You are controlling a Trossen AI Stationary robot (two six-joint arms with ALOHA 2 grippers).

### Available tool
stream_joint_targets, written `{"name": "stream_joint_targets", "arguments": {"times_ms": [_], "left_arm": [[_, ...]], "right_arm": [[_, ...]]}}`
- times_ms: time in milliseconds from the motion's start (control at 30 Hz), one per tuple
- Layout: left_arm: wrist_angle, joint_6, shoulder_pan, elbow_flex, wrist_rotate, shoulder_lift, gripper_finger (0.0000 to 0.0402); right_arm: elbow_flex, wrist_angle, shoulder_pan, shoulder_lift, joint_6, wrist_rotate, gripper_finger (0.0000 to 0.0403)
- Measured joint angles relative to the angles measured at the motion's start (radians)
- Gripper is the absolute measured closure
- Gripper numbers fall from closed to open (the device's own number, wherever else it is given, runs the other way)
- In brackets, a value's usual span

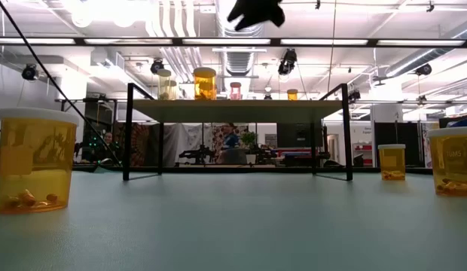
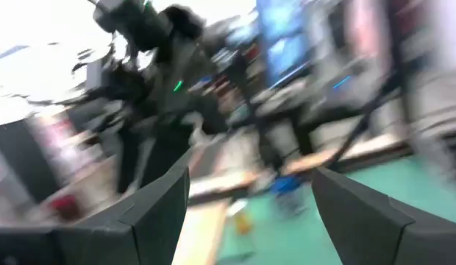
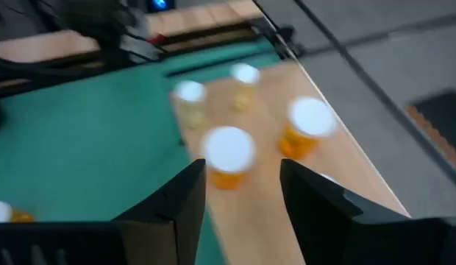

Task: Pick and place medicine bottles onto shelf by color
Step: Put the big orange pill bottle on the shelf

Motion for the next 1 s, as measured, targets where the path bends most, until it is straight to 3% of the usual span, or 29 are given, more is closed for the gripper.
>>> {"name": "stream_joint_targets", "arguments": {"times_ms": [67,167,233,267,400,533,667,1000], "left_arm": [[0.097,-0.031,0.002,0.0,0.214,0.027,0.0132],[0.301,-0.042,0.002,0.0,0.634,0.101,0.0132],[0.469,-0.052,-0.001,0.0,0.824,0.169,0.0132],[0.552,-0.068,-0.002,0.0,0.851,0.204,0.0132],[0.78,-0.093,0.005,0.023,0.799,0.323,0.0132],[0.933,-0.094,0.005,0.092,0.817,0.446,0.0132],[0.938,-0.101,0.007,0.167,0.928,0.519,0.0132],[0.921,-0.104,0.011,0.222,0.945,0.545,0.0132]], "right_arm": [[-0.057,0.073,0.045,-0.027,-0.012,0.018,0.0244],[-0.141,0.158,0.102,-0.063,-0.018,0.024,0.0255],[-0.196,0.218,0.135,-0.082,-0.022,0.026,0.0261],[-0.219,0.241,0.148,-0.091,-0.024,0.025,0.0264],[-0.284,0.295,0.184,-0.112,-0.026,0.024,0.0274],[-0.31,0.299,0.198,-0.117,-0.02,0.026,0.028],[-0.329,0.298,0.201,-0.117,-0.002,0.025,0.0284],[-0.337,0.297,0.207,-0.117,0.009,0.025,0.0281]]}}
